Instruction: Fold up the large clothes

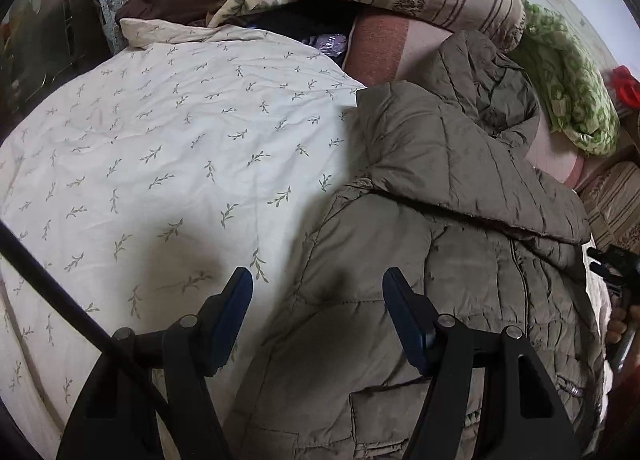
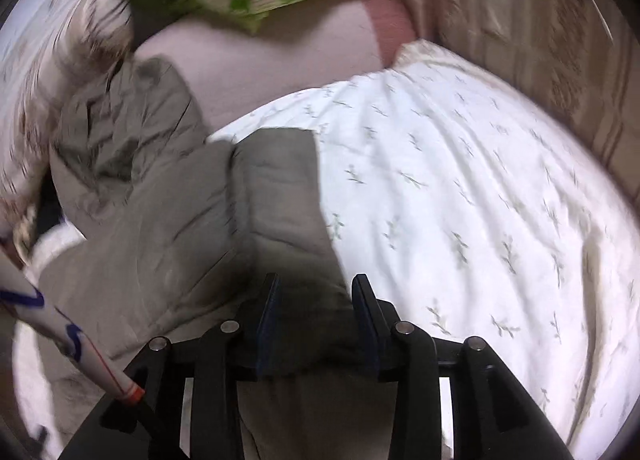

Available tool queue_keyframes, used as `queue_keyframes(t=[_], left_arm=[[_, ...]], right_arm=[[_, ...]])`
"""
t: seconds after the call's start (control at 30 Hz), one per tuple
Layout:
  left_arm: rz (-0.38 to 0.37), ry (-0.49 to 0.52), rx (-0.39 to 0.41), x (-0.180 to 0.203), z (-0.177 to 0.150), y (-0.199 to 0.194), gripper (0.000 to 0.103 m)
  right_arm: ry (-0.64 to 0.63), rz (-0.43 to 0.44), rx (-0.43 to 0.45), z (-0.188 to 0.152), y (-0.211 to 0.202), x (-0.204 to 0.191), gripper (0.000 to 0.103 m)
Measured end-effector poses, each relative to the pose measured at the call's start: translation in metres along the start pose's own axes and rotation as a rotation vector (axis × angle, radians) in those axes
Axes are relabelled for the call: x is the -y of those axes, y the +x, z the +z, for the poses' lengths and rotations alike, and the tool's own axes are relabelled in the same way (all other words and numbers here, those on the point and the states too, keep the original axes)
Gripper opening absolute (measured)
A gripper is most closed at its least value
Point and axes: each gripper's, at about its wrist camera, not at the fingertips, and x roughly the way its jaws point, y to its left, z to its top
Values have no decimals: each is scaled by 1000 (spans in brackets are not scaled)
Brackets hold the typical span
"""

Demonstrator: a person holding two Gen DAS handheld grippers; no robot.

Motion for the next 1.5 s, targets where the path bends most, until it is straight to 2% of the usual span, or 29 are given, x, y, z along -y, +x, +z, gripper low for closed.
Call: queue_keyframes(t=[0.1,0.17,0.3,0.4,0.47,0.5,0.63,0.67,0.73,0.8,0.87,0.9,0.93,0.97,1.0,1.03,1.1,1.23,1.33,1.43,1.5], left_arm=[[-1,-8,3,-1,-2,-3,67],[-3,-20,0,-3,-4,-4,67],[-12,-35,-11,-4,-7,-4,67],[22,-3,8,1,-5,-4,67],[64,15,24,3,-3,-3,67],[72,18,27,3,-3,-3,67],[84,24,10,-1,-2,0,67],[86,23,-1,-2,-2,2,67],[85,12,-8,-4,-2,3,67],[89,-3,-6,-7,-1,3,67],[89,-11,-5,-9,-1,0,67],[88,-14,-4,-10,-2,-1,67],[86,-18,-4,-11,-3,-2,67],[82,-23,-5,-14,-4,-4,67],[76,-28,-11,-18,-5,-6,67],[72,-32,-17,-20,-6,-6,67],[58,-50,-44,-30,-12,-6,67],[5,-86,-110,-48,-26,-5,67],[-31,-88,-151,-54,-36,-1,67],[-103,-98,-210,-57,-46,5,67],[-185,-119,-245,-56,-54,7,67]], right_arm=[[50,36,5,0,-15,16,41],[31,39,18,-2,-25,12,47],[-61,32,23,-6,-22,-19,63],[-155,10,-16,-10,-1,-49,64],[-204,5,-36,-13,10,-64,33],[-223,25,-63,-12,16,-70,4],[-219,-160,-48,0,30,-69,0],[-176,-214,-60,8,39,-57,0],[-98,-221,-100,15,48,-33,0],[-51,-157,-100,19,41,-19,1],[-36,-130,-76,15,16,-5,5],[-35,-128,-69,14,7,0,13],[-34,-109,-64,9,-10,9,29],[-34,-92,-62,4,-21,16,39],[-37,-76,-57,-1,-33,23,59],[-42,-63,-48,-9,-47,30,70],[-61,-54,-41,-28,-70,44,72],[-122,-59,-138,-80,-88,68,72],[-140,-60,-171,-115,-97,79,72],[-133,-11,-217,-149,-102,87,72],[-137,12,-235,-168,-104,87,72]])
